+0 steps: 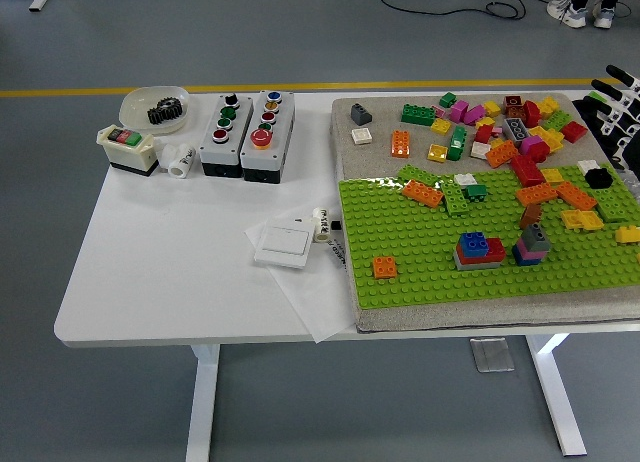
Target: Pick up the brick,pile it on top of brick,press brick,pick up the brick,pile it on top of brick,press brick
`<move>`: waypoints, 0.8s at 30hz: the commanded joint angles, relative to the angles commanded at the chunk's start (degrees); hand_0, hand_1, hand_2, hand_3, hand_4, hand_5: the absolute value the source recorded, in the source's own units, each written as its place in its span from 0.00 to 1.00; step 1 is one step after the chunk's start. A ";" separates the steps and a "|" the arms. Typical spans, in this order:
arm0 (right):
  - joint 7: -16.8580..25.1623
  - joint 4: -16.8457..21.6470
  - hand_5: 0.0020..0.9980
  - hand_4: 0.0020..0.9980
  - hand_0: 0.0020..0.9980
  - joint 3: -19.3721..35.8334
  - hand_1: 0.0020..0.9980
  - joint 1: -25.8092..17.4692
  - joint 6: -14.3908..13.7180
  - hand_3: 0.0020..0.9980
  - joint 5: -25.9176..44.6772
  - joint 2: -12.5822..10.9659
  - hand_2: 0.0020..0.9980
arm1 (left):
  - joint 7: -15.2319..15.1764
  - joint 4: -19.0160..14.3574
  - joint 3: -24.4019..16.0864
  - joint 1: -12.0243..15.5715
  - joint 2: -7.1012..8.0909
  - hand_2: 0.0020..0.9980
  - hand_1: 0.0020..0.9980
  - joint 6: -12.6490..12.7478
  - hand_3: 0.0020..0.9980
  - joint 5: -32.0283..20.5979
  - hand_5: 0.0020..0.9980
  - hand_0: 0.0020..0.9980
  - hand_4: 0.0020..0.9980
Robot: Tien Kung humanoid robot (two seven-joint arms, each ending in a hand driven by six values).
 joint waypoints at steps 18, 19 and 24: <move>-1.01 -0.06 1.00 1.00 0.90 1.10 0.84 -0.24 -0.54 0.87 0.70 -0.47 0.86 | -0.94 0.24 0.85 0.01 -0.53 0.78 0.80 -0.02 0.66 -1.83 0.64 0.78 0.76; -1.02 -0.05 1.00 1.00 0.90 1.11 0.84 -0.23 -0.55 0.87 0.72 -0.48 0.86 | -0.97 0.24 0.90 0.00 -0.54 0.78 0.80 -0.01 0.66 -1.90 0.64 0.78 0.76; -1.15 -0.06 1.00 1.00 0.90 1.35 0.84 -0.09 -0.51 0.87 0.77 -0.49 0.86 | -1.07 0.28 0.93 -0.08 -0.58 0.78 0.79 -0.04 0.66 -2.09 0.64 0.77 0.76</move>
